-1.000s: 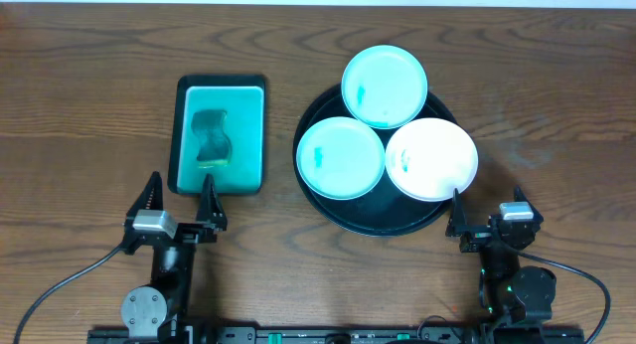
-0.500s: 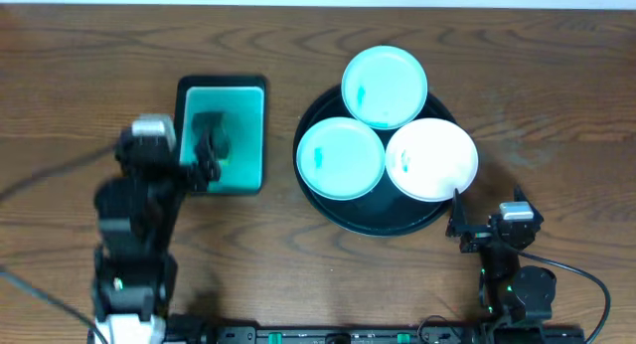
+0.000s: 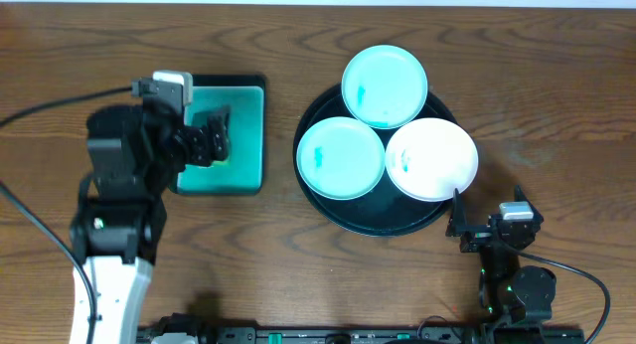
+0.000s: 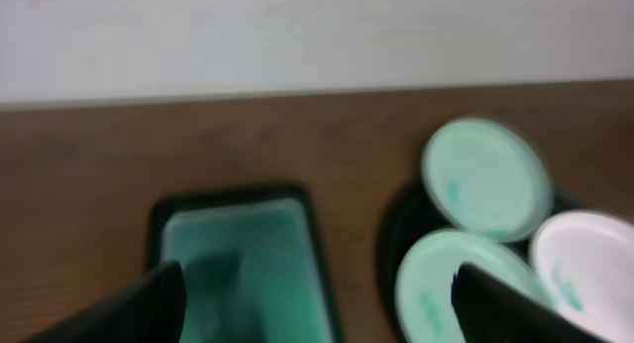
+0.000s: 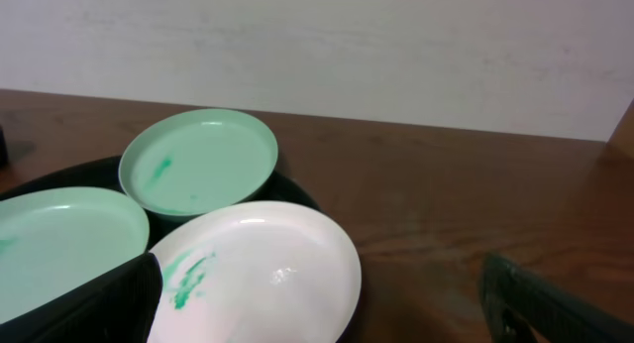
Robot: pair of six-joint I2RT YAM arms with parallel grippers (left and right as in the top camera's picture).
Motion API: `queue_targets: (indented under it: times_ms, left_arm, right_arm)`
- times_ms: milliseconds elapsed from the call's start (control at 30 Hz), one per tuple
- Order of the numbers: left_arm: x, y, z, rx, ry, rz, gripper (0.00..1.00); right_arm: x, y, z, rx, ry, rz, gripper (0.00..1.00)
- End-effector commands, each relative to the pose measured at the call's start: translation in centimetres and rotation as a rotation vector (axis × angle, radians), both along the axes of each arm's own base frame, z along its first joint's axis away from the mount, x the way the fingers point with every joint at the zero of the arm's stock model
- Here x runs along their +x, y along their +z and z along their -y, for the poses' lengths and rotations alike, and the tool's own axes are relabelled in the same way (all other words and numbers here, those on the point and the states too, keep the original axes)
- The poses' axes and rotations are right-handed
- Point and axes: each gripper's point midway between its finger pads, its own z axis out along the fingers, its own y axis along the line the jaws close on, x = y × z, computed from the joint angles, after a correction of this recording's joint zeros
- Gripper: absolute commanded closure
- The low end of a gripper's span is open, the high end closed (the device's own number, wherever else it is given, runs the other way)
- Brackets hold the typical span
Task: Clean dirty plates on tray and stack at the side
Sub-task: 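Move left gripper over the teal tray and lower onto the green sponge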
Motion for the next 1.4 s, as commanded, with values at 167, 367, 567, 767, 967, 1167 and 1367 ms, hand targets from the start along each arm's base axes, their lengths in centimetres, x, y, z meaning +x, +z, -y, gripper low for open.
queue_targets:
  times_ms: [167, 367, 567, 767, 967, 1167, 1367]
  left_arm:
    - [3.3, -1.0, -1.9, 0.019, 0.084, -0.238, 0.14]
    - [4.8, -0.2, -1.7, 0.001, 0.080, -0.184, 0.14]
    - [5.8, -0.9, -5.0, -0.096, 0.368, -0.209, 0.14]
    - [7.4, -5.0, -8.1, -0.022, 0.553, -0.289, 0.14]
    - [8.7, -7.1, -7.3, -0.041, 0.515, -0.324, 0.00]
    - [9.3, -10.1, -7.3, -0.034, 0.520, -0.392, 0.00]
    - [7.2, -16.2, -7.1, -0.086, 0.621, -0.619, 0.00]
  right_arm:
    - [0.0, -0.2, -0.4, -0.012, 0.015, -0.004, 0.01]
    - [0.0, -0.2, -0.4, -0.012, 0.015, -0.004, 0.01]
    - [0.0, -0.2, -0.4, -0.012, 0.015, -0.005, 0.01]
    - [0.0, -0.2, -0.4, -0.012, 0.015, -0.005, 0.01]
    - [0.0, -0.2, -0.4, -0.012, 0.015, -0.005, 0.01]
    - [0.0, -0.2, -0.4, -0.012, 0.015, -0.004, 0.01]
    - [0.0, -0.2, -0.4, -0.012, 0.015, -0.004, 0.01]
